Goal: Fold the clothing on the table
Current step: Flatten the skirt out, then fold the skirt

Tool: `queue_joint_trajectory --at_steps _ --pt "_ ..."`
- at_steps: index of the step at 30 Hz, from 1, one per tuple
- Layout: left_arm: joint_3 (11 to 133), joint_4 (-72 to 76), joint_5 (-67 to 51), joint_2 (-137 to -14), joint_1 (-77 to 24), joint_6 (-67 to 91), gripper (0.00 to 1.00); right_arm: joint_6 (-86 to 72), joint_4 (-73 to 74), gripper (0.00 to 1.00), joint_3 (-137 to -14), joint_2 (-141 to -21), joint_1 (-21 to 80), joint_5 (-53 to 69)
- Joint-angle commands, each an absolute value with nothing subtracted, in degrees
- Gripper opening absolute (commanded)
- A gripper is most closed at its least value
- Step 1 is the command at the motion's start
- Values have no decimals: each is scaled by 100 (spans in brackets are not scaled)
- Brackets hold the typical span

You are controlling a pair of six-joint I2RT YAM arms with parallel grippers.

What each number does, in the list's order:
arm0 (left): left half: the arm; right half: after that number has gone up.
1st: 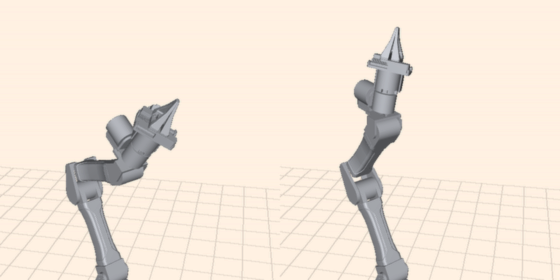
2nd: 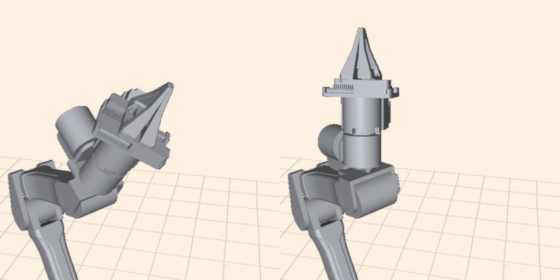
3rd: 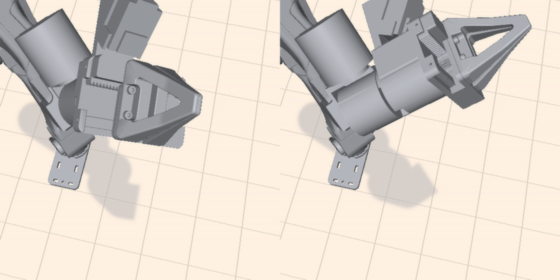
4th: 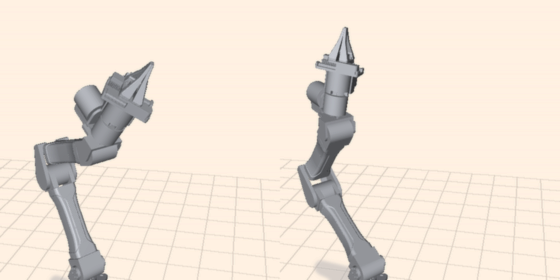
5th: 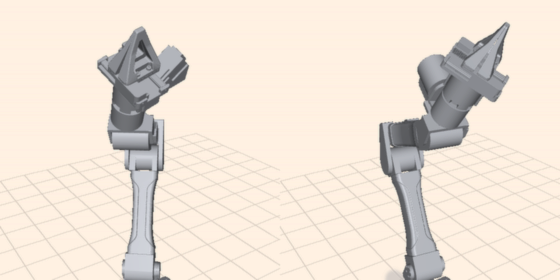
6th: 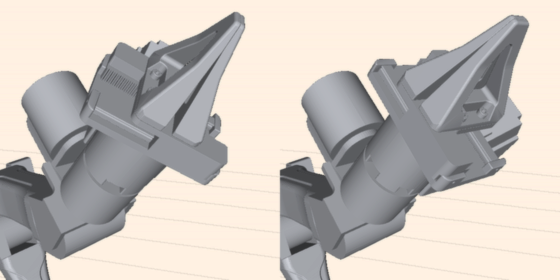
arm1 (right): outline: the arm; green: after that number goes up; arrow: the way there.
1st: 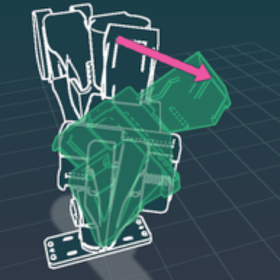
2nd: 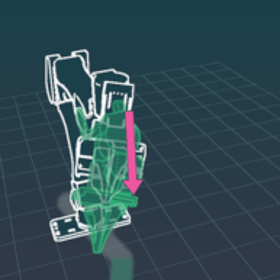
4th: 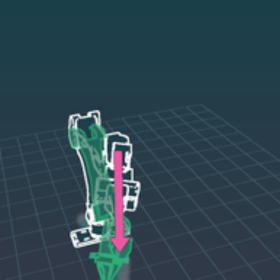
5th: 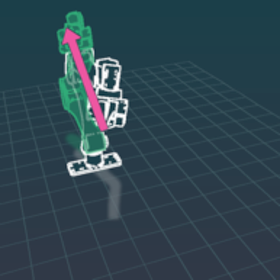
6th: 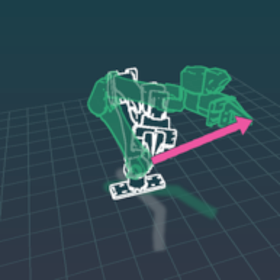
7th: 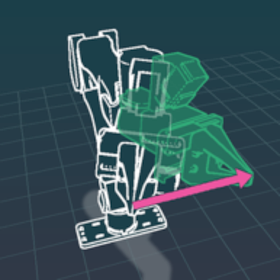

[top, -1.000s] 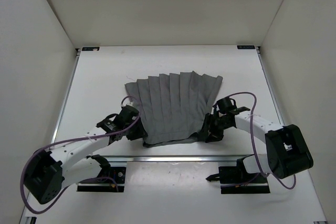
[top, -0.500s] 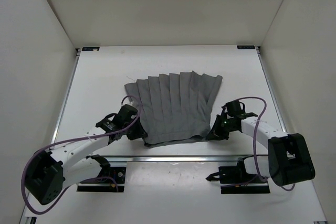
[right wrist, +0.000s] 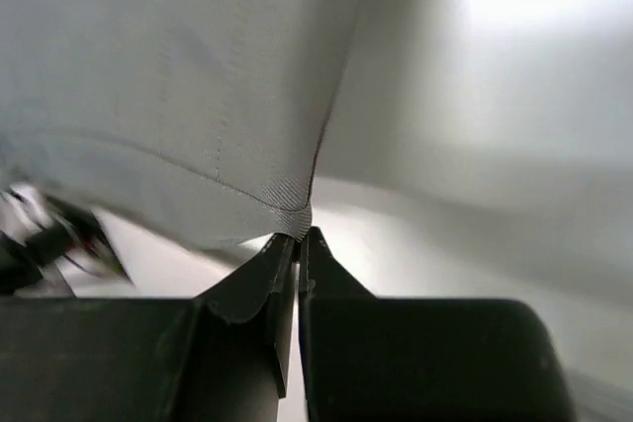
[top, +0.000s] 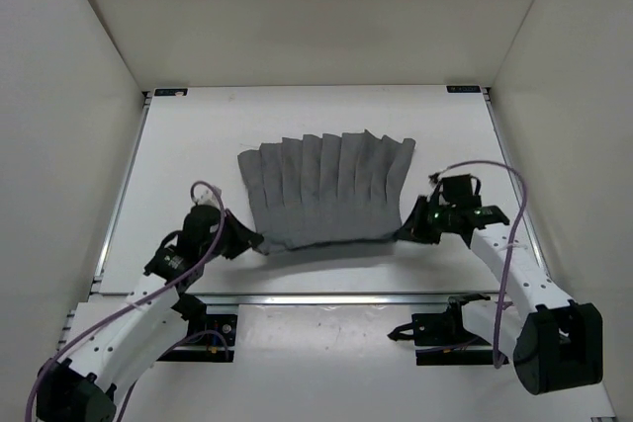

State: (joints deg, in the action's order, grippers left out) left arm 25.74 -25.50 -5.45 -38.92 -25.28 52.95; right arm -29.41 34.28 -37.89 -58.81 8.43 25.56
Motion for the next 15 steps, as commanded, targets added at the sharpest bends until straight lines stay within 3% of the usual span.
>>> queue_joint_trajectory --at_steps 1,4,9,13,15 --pt "1462 -3111 -791 -3334 -2645 6036 0 -3110 4323 0 -2990 -5933 1316 2478" --pt "1450 -3767 -643 -2840 -2654 6057 0 -3304 4831 0 -2996 -5801 1738 2303" --pt "2336 -4772 -580 -3137 -2698 5713 0 -3191 5685 0 -3611 -5502 1732 2415" --pt "3494 -4212 -518 -4040 -2340 5311 0 -2532 5529 0 -4445 -6177 943 2873" --pt "4196 -3790 -763 -5346 -1996 4880 0 -2225 5406 0 -5514 -7167 713 2874"
